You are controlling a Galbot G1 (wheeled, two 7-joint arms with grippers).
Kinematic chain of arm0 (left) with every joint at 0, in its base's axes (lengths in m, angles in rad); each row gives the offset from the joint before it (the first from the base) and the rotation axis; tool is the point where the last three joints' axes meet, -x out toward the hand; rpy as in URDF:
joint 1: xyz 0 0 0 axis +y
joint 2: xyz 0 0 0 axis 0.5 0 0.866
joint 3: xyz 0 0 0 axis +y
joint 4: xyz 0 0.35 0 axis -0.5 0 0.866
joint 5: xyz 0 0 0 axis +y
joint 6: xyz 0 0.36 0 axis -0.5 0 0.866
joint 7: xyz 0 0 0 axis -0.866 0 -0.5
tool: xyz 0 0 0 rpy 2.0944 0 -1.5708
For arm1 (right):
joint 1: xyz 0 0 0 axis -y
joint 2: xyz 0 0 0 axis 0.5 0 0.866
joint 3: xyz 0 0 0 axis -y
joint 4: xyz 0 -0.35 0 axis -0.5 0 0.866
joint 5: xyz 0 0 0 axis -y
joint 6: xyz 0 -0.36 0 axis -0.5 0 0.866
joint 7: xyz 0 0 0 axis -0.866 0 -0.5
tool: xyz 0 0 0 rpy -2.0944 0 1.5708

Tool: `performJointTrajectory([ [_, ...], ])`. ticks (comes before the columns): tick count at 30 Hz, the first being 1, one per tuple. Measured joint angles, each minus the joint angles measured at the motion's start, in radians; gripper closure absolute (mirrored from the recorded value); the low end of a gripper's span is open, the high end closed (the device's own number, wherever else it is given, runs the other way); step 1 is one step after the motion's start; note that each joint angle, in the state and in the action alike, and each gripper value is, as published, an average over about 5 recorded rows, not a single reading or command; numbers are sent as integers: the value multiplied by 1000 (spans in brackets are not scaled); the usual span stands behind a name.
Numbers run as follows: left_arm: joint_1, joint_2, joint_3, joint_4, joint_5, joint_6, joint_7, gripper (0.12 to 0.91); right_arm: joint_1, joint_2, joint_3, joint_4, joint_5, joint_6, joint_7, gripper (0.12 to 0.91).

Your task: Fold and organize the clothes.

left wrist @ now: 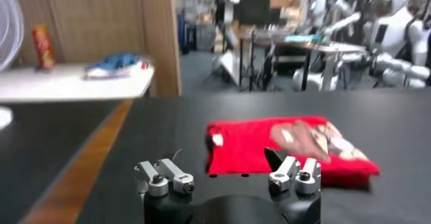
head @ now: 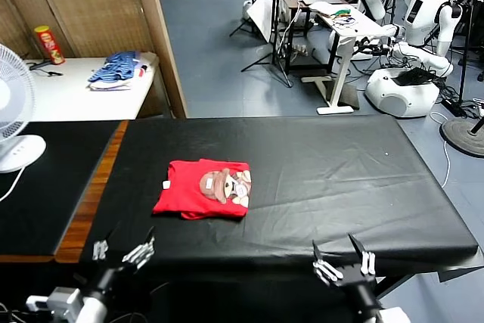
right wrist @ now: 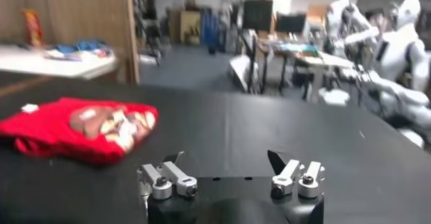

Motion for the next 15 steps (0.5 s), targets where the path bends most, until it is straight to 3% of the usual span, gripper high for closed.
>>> performJointTrajectory([
  [6,38,-3,-40,-55,-35,103,-17,232,-70,-1,48,60,57,-82,39,227],
  [15,50,-4,-55,-72,-39,123,-14,232,-91,-2,64,80,69,-94,42,227],
])
